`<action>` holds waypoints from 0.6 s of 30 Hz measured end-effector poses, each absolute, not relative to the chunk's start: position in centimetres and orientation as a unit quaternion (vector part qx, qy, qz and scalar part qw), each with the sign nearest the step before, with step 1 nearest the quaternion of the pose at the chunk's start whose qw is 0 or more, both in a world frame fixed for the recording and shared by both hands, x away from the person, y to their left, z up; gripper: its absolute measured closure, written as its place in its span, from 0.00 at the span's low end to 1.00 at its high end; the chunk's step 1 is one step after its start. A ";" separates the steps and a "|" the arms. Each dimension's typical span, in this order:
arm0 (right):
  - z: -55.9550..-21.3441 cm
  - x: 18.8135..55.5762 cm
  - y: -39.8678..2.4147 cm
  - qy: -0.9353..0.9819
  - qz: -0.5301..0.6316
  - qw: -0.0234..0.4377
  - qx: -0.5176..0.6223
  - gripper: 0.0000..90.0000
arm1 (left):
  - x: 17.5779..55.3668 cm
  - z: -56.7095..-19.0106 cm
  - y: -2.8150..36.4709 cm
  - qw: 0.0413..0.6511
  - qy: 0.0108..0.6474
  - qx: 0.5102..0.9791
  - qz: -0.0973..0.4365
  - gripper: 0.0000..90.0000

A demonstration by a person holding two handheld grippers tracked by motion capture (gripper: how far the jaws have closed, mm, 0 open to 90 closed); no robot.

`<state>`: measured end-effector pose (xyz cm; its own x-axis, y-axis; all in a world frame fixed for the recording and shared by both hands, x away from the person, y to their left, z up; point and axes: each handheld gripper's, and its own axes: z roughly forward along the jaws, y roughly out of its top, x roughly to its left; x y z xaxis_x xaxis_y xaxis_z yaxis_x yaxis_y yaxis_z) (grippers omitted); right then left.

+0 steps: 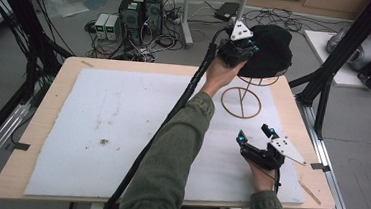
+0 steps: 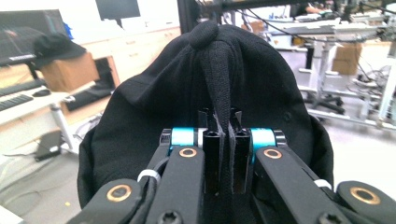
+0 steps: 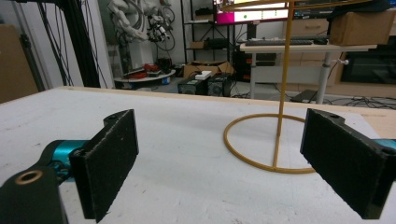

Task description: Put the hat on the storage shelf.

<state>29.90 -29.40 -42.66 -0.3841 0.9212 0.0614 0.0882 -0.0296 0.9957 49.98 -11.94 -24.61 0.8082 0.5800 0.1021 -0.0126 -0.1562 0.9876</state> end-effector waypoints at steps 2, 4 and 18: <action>-42.6 29.8 -29.3 0.597 0.580 0.356 0.425 0.12 | 50.2 -24.9 -12.2 0.607 0.197 0.732 0.239 0.97; -42.7 29.9 -29.3 0.598 0.580 0.356 0.424 0.12 | 50.3 -25.2 -12.5 0.595 0.201 0.739 0.244 0.97; -42.6 29.9 -29.4 0.596 0.579 0.361 0.423 0.12 | 50.9 -25.0 -12.4 0.591 0.215 0.746 0.217 0.97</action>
<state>29.93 -29.39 -42.64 -0.3814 0.9225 0.0591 0.0853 -0.0285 0.9959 50.86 -12.40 -25.05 0.8130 0.5782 0.0689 0.0650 -0.2076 0.9760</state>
